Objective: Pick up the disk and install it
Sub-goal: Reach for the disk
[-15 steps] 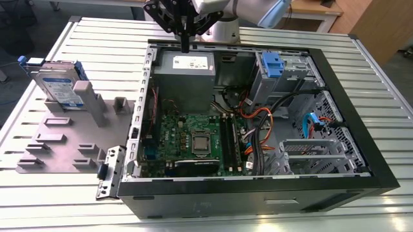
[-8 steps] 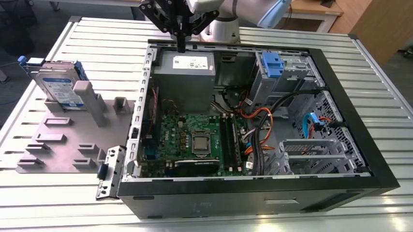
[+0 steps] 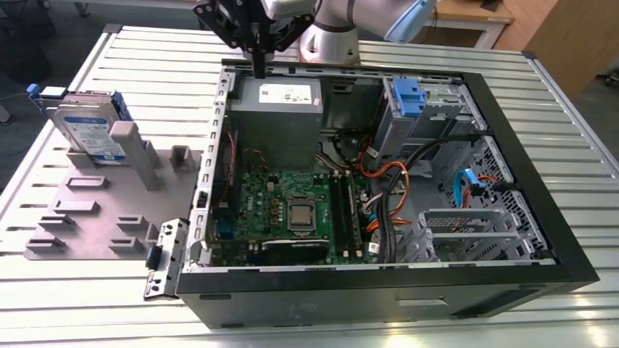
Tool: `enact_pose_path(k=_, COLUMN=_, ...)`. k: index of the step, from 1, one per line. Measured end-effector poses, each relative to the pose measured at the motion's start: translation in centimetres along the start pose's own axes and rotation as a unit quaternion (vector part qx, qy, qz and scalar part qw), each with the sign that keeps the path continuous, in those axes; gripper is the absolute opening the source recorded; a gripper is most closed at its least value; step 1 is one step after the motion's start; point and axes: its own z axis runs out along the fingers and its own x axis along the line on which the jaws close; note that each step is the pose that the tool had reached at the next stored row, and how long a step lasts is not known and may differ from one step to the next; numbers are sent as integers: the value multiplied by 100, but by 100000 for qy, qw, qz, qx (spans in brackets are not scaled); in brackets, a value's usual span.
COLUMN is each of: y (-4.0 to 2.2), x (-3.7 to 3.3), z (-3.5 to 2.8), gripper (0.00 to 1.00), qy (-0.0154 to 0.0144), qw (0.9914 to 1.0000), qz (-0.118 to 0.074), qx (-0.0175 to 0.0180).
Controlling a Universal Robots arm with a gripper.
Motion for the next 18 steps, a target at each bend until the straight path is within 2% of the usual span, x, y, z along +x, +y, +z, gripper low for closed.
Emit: enact_pose_path(k=18, y=-8, x=102, z=-3, gripper=11, qy=-1, qw=100000, qz=-5, qx=0)
